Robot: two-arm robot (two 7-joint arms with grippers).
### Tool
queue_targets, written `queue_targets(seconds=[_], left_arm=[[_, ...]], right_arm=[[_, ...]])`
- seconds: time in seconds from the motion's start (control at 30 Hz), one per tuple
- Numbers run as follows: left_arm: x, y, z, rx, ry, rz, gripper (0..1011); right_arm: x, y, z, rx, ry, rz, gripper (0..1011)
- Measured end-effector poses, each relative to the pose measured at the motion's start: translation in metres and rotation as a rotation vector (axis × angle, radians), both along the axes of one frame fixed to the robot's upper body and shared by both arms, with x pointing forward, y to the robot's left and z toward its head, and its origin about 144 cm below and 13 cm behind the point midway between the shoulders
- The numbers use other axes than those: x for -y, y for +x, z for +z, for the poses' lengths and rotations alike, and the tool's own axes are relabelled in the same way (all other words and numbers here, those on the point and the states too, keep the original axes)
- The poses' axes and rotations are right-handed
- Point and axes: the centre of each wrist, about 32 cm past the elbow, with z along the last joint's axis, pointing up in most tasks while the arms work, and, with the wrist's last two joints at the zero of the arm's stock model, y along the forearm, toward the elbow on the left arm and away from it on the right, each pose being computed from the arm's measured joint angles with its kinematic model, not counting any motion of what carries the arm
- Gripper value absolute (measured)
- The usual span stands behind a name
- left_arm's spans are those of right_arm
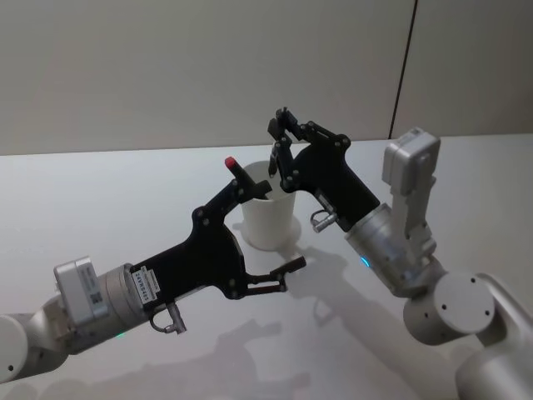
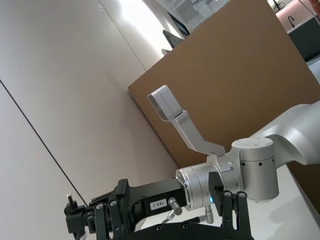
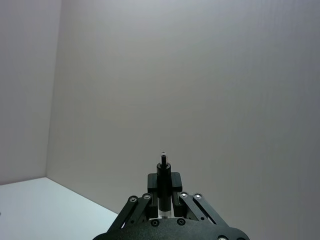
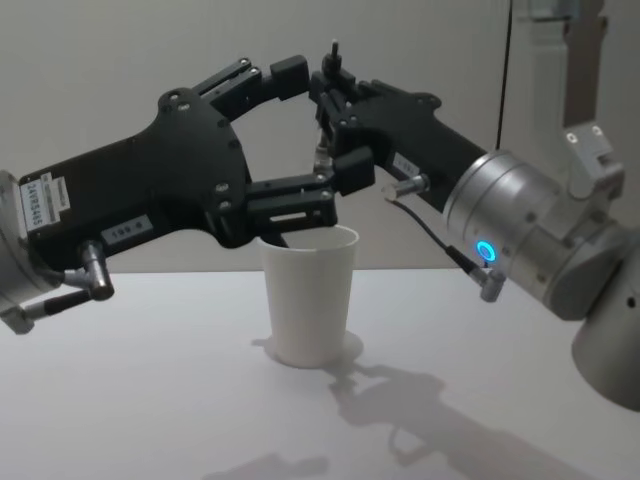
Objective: Place the pen into the pen holder.
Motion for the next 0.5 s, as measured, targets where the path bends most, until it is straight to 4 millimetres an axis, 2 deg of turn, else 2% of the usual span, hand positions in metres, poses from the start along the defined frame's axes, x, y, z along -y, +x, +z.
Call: queue_targets(seconds=[0.17, 0.27, 0.33, 0.37, 0.47, 0.5], left_arm=[[0.0000, 0.0000, 0.0000, 0.000, 0.000, 0.000, 1004], [0.0000, 0.0000, 0.0000, 0.000, 0.000, 0.000, 1004], [0.0000, 0.0000, 0.0000, 0.000, 0.000, 0.000, 1004], [0.0000, 0.0000, 0.0000, 0.000, 0.000, 0.000, 1004], [0.0000, 0.0000, 0.0000, 0.000, 0.000, 0.000, 1004], [0.0000, 0.0000, 0.0000, 0.000, 0.000, 0.000, 1004]], right_arm=[[-0.0027, 0.0038, -0.0015, -0.011, -0.003, -0.001, 239], [-0.0039, 0.0054, -0.0021, -0.014, -0.004, -0.001, 357], [-0.0043, 0.0060, -0.0023, -0.015, -0.004, 0.000, 394], [-0.0046, 0.0066, -0.0027, -0.017, -0.004, 0.000, 456], [-0.0050, 0.0071, -0.0030, -0.018, -0.003, 0.000, 509], [-0.0052, 0.0075, -0.0030, -0.018, -0.002, 0.000, 554]])
